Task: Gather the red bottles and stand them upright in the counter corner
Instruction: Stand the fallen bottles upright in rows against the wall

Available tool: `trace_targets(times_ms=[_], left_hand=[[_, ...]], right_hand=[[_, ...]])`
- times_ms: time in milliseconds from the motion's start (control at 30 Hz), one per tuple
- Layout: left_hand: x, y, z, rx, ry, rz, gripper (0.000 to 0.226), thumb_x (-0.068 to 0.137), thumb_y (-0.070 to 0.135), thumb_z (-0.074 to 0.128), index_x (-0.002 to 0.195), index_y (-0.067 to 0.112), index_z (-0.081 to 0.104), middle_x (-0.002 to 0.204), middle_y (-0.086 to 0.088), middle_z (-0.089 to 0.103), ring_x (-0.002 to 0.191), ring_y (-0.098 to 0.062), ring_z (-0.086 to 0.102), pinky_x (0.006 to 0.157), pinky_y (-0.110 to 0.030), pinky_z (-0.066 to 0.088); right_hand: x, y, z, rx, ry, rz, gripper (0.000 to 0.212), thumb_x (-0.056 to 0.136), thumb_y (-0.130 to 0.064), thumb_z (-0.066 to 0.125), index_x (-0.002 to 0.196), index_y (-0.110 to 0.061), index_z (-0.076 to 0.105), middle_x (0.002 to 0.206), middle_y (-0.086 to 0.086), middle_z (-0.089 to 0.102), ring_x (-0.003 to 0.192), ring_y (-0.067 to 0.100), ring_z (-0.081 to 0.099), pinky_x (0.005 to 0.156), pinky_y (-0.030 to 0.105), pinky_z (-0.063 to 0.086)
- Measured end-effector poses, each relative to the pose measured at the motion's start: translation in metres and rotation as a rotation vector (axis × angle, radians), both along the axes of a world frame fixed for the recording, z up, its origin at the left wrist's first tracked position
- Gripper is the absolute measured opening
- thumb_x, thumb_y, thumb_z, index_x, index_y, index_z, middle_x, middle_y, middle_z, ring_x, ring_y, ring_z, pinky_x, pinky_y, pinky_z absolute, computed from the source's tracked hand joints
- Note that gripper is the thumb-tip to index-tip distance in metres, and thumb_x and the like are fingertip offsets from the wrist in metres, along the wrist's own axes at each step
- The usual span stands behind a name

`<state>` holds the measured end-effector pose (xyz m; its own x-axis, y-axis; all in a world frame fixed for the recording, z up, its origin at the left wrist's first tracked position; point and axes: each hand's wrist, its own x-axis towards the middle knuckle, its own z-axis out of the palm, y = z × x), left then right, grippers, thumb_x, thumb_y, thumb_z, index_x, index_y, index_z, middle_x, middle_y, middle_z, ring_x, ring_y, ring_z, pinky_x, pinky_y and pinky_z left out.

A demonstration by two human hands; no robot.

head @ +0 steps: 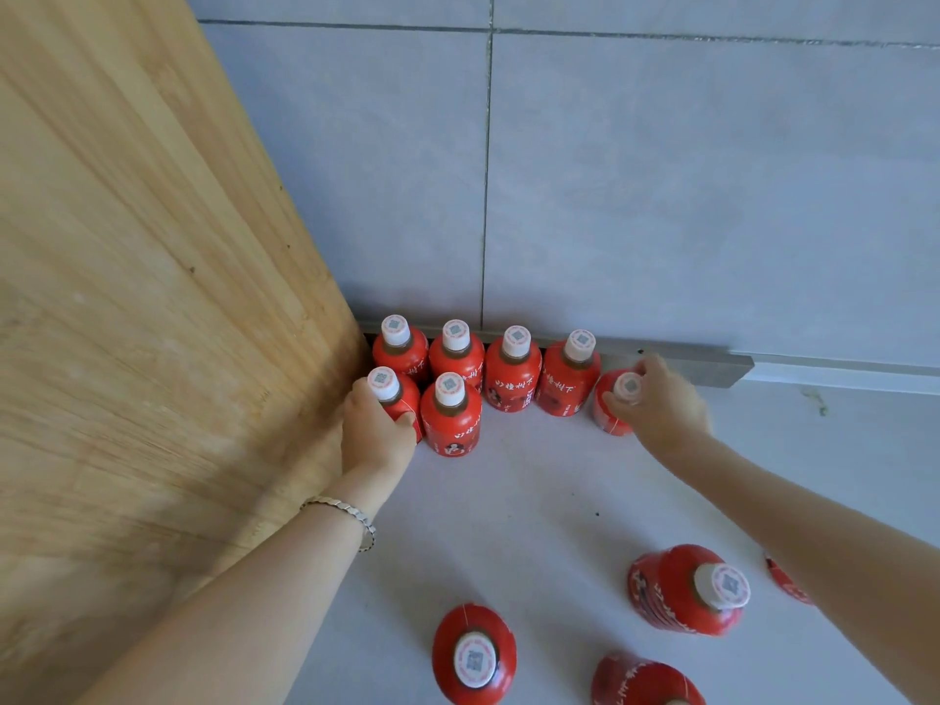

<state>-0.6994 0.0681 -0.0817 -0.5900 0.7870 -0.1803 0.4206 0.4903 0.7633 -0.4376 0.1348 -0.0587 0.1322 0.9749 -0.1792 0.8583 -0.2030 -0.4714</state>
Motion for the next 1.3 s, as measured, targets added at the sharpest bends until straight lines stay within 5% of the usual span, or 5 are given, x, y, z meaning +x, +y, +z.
trace_targets(times_ms=[267,667,833,1000,1300], left_hand=[[-0.001,-0.002,0.002,-0.041,0.020,-0.024,0.060,0.080,0.006,0.069,0.132,0.008,0.041,0.137,-0.014,0.049,0.127,-0.030,0.050,0.105,-0.043,0.044],[-0.002,-0.003,0.010,-0.036,0.046,-0.066,0.051,0.080,0.007,0.067,0.126,0.004,0.045,0.133,-0.016,0.051,0.124,-0.031,0.051,0.103,-0.040,0.043],[-0.003,-0.017,0.012,-0.059,0.142,-0.184,0.054,0.083,0.013,0.061,0.132,0.002,0.041,0.137,-0.018,0.048,0.127,-0.032,0.048,0.103,-0.041,0.043],[0.014,-0.037,0.021,-0.041,0.289,-0.182,0.064,0.081,0.008,0.059,0.138,0.000,0.031,0.137,-0.023,0.038,0.123,-0.038,0.043,0.103,-0.044,0.040],[0.039,-0.030,0.032,0.059,0.401,-0.446,0.057,0.085,0.014,0.061,0.135,0.004,0.037,0.138,-0.015,0.044,0.131,-0.029,0.038,0.110,-0.034,0.032]], right_hand=[[-0.065,-0.027,0.000,-0.023,0.190,0.231,0.030,0.081,-0.032,0.069,0.094,-0.011,0.052,0.085,0.004,0.060,0.076,0.021,0.053,0.064,0.028,0.037],[-0.078,-0.052,0.008,-0.099,0.283,0.337,0.066,0.081,-0.026,0.068,0.138,-0.014,0.036,0.126,0.009,0.048,0.116,0.026,0.053,0.096,0.034,0.043],[-0.070,-0.124,0.049,-0.272,0.101,0.860,0.055,0.086,-0.040,0.062,0.136,-0.028,0.043,0.111,-0.003,0.048,0.089,0.013,0.053,0.087,0.025,0.046],[-0.076,-0.161,0.036,-0.298,-0.245,1.181,0.056,0.081,-0.049,0.063,0.129,-0.032,0.041,0.120,0.001,0.055,0.107,0.026,0.058,0.081,0.030,0.041],[-0.046,-0.139,0.025,-0.418,0.110,0.551,0.039,0.078,-0.033,0.068,0.112,-0.023,0.053,0.105,0.003,0.062,0.088,0.019,0.057,0.067,0.025,0.048]])
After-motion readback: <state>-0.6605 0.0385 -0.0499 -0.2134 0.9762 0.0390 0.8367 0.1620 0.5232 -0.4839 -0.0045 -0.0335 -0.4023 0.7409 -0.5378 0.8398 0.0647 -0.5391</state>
